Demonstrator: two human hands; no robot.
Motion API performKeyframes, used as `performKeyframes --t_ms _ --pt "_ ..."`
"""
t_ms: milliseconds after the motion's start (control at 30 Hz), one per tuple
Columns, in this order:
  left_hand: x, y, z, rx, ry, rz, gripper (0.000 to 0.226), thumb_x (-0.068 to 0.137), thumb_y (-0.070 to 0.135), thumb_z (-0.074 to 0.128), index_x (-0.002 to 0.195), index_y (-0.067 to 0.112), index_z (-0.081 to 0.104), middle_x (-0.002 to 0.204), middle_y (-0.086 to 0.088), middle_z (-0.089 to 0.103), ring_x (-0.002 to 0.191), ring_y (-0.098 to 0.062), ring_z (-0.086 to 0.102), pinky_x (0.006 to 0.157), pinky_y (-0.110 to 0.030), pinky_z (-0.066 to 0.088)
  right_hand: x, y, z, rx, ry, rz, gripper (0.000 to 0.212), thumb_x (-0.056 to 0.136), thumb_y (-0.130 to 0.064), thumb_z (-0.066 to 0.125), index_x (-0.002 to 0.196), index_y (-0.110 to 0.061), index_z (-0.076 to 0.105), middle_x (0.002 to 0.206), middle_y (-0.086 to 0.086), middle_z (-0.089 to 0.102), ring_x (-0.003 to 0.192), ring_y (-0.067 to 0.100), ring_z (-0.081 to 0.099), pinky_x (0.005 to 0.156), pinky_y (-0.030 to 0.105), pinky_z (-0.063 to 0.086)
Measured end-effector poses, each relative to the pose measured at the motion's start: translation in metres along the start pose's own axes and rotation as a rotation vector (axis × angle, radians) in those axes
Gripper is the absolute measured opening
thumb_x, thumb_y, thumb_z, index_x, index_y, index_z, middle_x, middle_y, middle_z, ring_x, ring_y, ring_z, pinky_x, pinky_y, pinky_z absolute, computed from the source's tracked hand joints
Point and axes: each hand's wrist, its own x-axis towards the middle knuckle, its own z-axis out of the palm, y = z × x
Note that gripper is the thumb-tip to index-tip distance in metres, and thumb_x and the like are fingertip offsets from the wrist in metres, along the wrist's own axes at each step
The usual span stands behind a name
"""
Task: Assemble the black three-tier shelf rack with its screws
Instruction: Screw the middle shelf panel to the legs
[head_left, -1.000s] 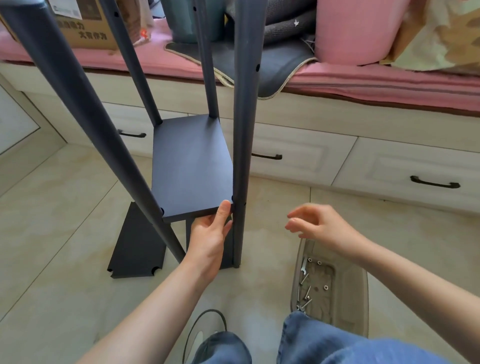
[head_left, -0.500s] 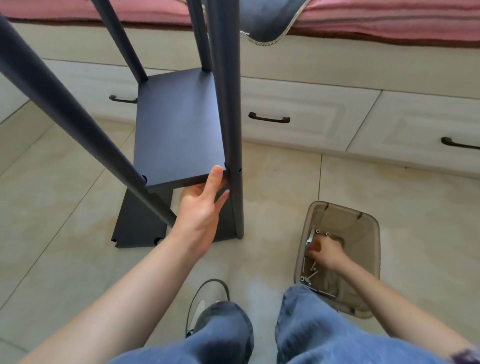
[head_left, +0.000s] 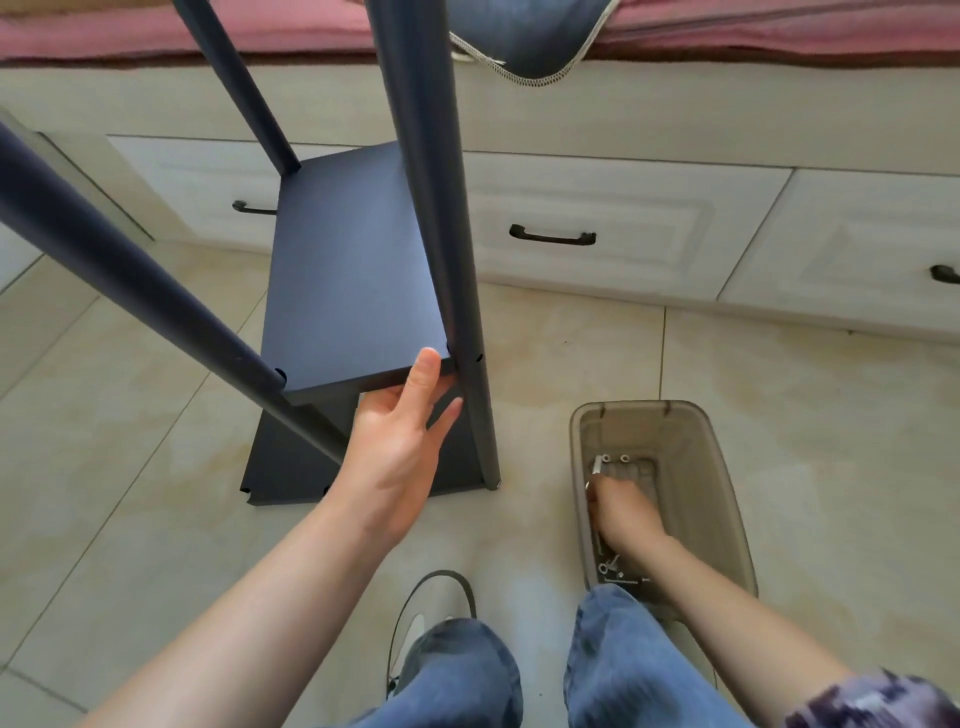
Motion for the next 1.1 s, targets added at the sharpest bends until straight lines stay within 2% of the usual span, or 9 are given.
performKeyframes --t_ms 100,233,467,567,667,767,833,967,1100 --pt "-0.002 -0.001 -0.006 -0.035 0.023 -0.035 0.026 0.090 0.044 0.058 0.096 0.025 0.076 0.120 -0.003 0.074 0.118 -0.015 0.067 0.104 -0.037 0.047 0.000 -0.013 0.002 -0.029 -0.004 -0.020 0.031 0.097 -0.002 0.037 0.118 -0.007 0.058 0.115 0.017 0.066 0.106 0.035 0.063 0.083 0.037 0.052" --pt "-0.010 0.001 -0.015 -0.050 0.091 -0.069 0.043 0.090 0.042 0.058 0.117 0.010 0.063 0.124 -0.009 0.072 0.117 -0.017 0.068 0.107 -0.039 0.047 -0.005 -0.012 0.007 -0.134 -0.010 -0.070 0.031 0.096 0.001 0.039 0.120 -0.008 0.057 0.118 0.014 0.065 0.107 0.032 0.063 0.082 0.035 0.050" --pt "-0.029 0.015 -0.033 -0.208 0.245 -0.142 0.038 0.106 0.030 0.049 0.131 0.003 0.059 0.117 -0.012 0.075 0.111 -0.021 0.071 0.106 -0.039 0.048 -0.014 -0.016 0.000 -0.220 -0.011 -0.114 0.035 0.095 0.002 0.041 0.126 -0.010 0.052 0.122 0.014 0.063 0.111 0.031 0.062 0.086 0.036 0.050" --pt "-0.037 0.017 -0.036 -0.249 0.247 -0.168 0.037 0.108 0.026 0.045 0.135 0.002 0.052 0.114 -0.014 0.075 0.108 -0.024 0.073 0.102 -0.037 0.049 -0.022 -0.017 -0.020 -0.051 0.052 -0.115 0.023 0.097 -0.004 0.041 0.115 -0.010 0.054 0.113 0.014 0.064 0.103 0.033 0.062 0.082 0.037 0.051" --pt "-0.043 0.020 -0.037 -0.243 0.229 -0.180 0.026 0.108 0.022 0.045 0.125 0.006 0.057 0.110 -0.013 0.077 0.105 -0.024 0.074 0.099 -0.036 0.050 -0.040 -0.019 -0.052 0.176 0.165 -0.153 0.007 0.099 -0.011 0.050 0.102 -0.012 0.057 0.102 0.009 0.063 0.095 0.027 0.061 0.083 0.042 0.052" --pt "-0.048 0.023 -0.038 -0.175 0.221 -0.189 0.015 0.107 0.018 0.047 0.111 0.013 0.060 0.106 -0.010 0.078 0.102 -0.023 0.075 0.094 -0.033 0.051 -0.068 -0.029 -0.092 0.387 0.319 -0.233 0.008 0.096 -0.012 0.058 0.093 -0.019 0.058 0.091 0.000 0.064 0.086 0.017 0.061 0.075 0.029 0.048" --pt "-0.048 0.024 -0.036 -0.186 0.233 -0.210 0.015 0.107 0.018 0.048 0.113 0.012 0.061 0.106 -0.009 0.078 0.101 -0.021 0.075 0.093 -0.032 0.052 -0.091 -0.044 -0.118 0.491 0.393 -0.325 0.008 0.093 -0.012 0.063 0.090 -0.020 0.062 0.084 -0.007 0.065 0.080 0.009 0.062 0.071 0.019 0.047" --pt "-0.045 0.028 -0.031 -0.229 0.220 -0.231 0.025 0.105 0.020 0.053 0.125 0.009 0.063 0.115 -0.006 0.076 0.109 -0.018 0.072 0.102 -0.033 0.050 -0.138 -0.085 -0.156 0.719 0.325 -0.535 0.015 0.089 -0.015 0.070 0.087 -0.029 0.064 0.078 -0.012 0.067 0.076 0.001 0.065 0.066 0.009 0.047" --pt "-0.044 0.032 -0.027 -0.186 0.182 -0.220 0.026 0.104 0.025 0.055 0.125 0.013 0.065 0.115 -0.002 0.076 0.112 -0.014 0.070 0.105 -0.032 0.046 -0.158 -0.118 -0.175 0.863 0.250 -0.596 0.011 0.090 -0.012 0.070 0.086 -0.022 0.066 0.080 -0.007 0.069 0.074 0.008 0.066 0.067 0.018 0.052"
